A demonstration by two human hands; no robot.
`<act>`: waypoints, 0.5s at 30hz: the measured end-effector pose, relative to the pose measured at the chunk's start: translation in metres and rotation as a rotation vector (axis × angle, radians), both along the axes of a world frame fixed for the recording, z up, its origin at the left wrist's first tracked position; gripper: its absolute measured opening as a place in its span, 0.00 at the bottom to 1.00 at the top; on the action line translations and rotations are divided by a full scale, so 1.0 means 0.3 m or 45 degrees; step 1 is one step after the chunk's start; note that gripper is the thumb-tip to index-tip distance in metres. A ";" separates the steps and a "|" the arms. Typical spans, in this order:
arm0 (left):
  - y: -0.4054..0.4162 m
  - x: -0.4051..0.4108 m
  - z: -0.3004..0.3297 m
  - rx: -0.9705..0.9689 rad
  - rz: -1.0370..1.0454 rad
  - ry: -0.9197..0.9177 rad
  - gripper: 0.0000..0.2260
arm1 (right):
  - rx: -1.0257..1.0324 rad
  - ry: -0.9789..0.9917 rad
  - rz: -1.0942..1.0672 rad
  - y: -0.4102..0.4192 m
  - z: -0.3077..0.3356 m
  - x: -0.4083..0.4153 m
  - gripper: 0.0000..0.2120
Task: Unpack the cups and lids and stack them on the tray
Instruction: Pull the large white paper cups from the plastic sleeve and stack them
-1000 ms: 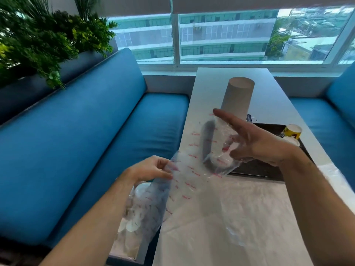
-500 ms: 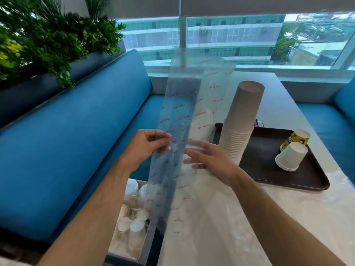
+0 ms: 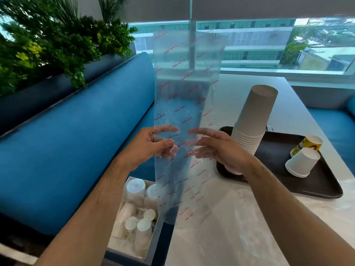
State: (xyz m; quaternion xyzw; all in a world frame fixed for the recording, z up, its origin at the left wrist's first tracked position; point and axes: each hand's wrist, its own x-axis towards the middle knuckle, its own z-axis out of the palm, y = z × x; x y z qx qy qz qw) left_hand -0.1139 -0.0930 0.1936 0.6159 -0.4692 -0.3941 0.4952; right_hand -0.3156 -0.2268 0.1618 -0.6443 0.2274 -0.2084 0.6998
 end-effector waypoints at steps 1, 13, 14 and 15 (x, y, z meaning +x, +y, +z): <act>0.000 0.000 0.001 -0.014 0.022 -0.001 0.14 | -0.073 0.029 0.011 -0.002 0.006 -0.002 0.15; 0.004 0.026 0.021 -0.149 0.013 0.016 0.14 | -0.171 -0.127 0.036 -0.018 0.037 -0.021 0.11; 0.004 0.027 0.023 -0.164 -0.004 0.007 0.16 | -0.149 -0.218 0.068 -0.014 0.053 -0.018 0.12; 0.005 0.025 0.027 -0.170 -0.017 -0.005 0.19 | -0.159 -0.283 0.078 -0.009 0.055 -0.028 0.17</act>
